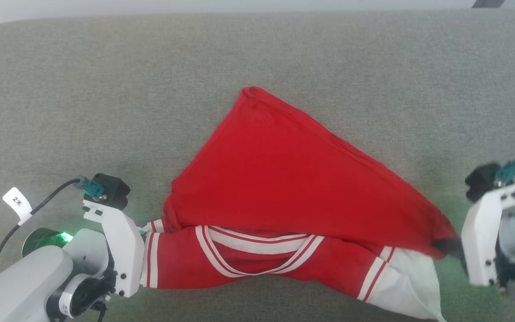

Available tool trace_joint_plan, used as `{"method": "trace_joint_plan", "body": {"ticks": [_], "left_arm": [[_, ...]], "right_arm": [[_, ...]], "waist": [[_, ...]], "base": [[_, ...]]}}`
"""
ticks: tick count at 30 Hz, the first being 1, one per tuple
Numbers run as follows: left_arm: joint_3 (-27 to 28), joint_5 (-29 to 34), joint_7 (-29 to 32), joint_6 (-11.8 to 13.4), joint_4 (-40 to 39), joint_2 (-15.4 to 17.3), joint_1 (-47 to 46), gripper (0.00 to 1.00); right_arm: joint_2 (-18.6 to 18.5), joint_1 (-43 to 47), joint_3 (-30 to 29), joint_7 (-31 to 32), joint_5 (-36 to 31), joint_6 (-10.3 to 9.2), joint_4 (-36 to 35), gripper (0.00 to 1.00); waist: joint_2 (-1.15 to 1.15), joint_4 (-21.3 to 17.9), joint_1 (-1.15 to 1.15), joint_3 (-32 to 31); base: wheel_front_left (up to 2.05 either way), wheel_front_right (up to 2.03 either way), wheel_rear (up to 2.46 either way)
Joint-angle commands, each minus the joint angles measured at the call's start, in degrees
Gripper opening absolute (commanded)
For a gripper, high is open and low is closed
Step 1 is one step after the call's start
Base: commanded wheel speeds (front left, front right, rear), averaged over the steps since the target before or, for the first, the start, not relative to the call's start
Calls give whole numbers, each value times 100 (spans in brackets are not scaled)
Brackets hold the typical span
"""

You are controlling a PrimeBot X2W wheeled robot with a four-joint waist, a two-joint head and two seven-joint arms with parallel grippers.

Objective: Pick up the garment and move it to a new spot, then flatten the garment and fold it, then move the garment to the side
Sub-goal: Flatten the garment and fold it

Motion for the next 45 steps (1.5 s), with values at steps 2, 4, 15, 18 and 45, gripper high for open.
{"method": "trace_joint_plan", "body": {"ticks": [2, 4, 15, 18, 45], "left_arm": [[11, 16, -17, -1, 9, -17, 1, 0], [16, -3, -35, -26, 29, -36, 6, 0], [-23, -43, -113, -76, 90, -105, 112, 0], [-53, -37, -128, -71, 82, -167, 132, 0], [-401, 337, -233, -810, 750, -1368, -886, 0]], "right_arm": [[309, 269, -281, -217, -301, 1, 194, 51], [541, 390, -393, -352, -544, -4, 388, 100], [812, 226, -900, -265, -951, 1, -426, 100], [831, 78, -1031, -155, -1047, 1, -810, 100], [775, -4160, 2210, -1211, -1038, 1, 2703, 100]], "waist": [[0, -34, 0, 46], [0, -53, 0, 57], [0, -27, 0, -59], [0, 60, 0, -110], [0, 1890, 0, 600]], "base": [[0, 0, 0], [0, 0, 0], [0, 0, 0], [0, 0, 0], [0, 0, 0]]}}
